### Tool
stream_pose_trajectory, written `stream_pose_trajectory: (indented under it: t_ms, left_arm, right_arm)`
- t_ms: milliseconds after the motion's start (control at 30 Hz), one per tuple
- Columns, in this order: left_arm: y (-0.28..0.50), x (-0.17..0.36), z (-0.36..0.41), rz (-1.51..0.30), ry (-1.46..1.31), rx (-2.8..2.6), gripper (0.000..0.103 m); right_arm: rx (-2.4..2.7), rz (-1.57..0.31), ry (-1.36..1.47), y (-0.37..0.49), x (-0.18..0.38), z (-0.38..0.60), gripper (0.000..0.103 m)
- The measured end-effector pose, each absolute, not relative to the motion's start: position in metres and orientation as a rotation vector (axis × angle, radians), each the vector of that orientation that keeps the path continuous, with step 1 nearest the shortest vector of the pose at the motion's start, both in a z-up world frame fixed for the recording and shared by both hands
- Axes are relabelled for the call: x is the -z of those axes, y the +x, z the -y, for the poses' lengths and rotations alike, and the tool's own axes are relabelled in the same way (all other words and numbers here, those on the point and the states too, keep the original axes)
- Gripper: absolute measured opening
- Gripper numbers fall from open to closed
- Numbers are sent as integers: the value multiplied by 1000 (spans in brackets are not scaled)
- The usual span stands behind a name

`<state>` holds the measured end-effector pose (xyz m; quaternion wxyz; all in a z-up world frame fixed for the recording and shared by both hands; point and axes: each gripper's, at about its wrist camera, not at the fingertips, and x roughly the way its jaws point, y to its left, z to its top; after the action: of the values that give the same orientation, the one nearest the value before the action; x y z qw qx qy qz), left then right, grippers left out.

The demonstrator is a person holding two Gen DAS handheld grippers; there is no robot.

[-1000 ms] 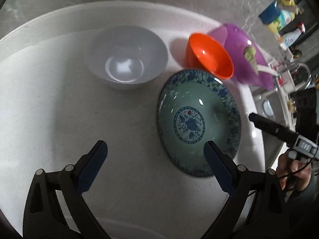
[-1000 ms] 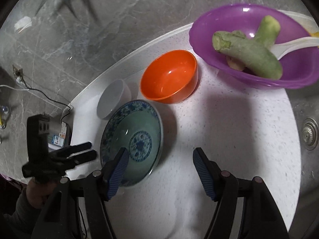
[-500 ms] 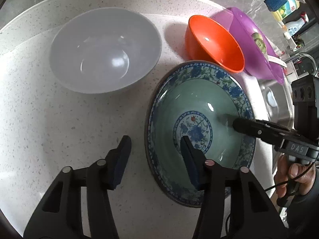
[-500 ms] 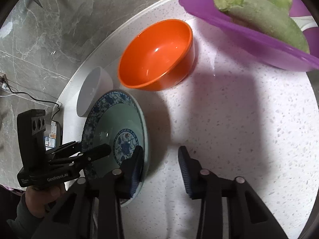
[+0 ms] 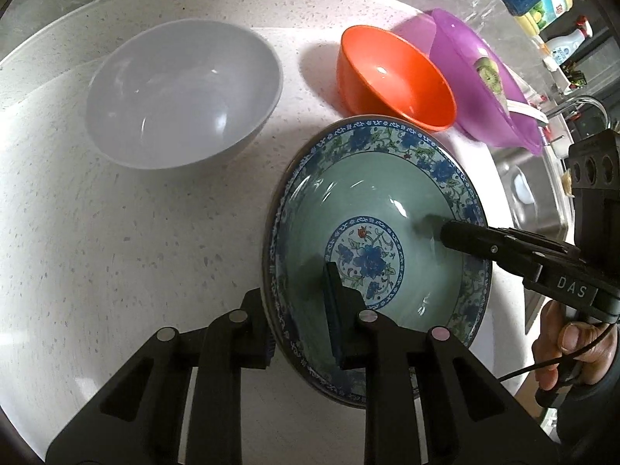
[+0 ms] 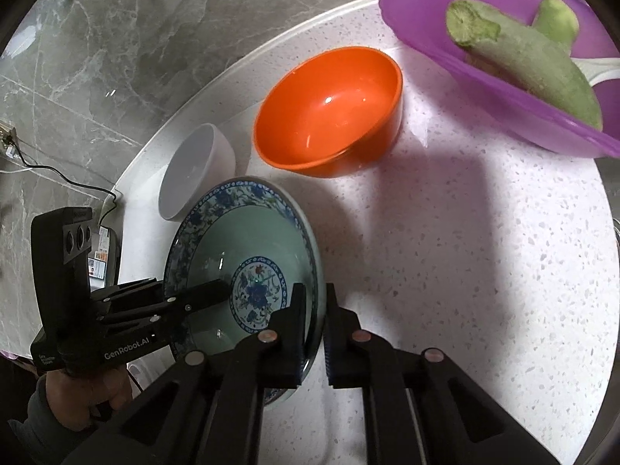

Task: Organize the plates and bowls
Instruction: 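Lift the green bowl with both grippers onto the stack and open both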

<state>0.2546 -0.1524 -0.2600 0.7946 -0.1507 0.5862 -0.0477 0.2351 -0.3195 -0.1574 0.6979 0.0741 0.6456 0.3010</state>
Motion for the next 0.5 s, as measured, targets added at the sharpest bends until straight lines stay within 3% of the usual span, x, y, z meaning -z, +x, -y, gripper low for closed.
stream_pose_trajectory:
  t_ms: [500]
  left_arm:
    - [194, 225, 229, -1241, -226, 173, 19]
  right_arm:
    - [-634, -1413, 197, 172, 119, 374, 10]
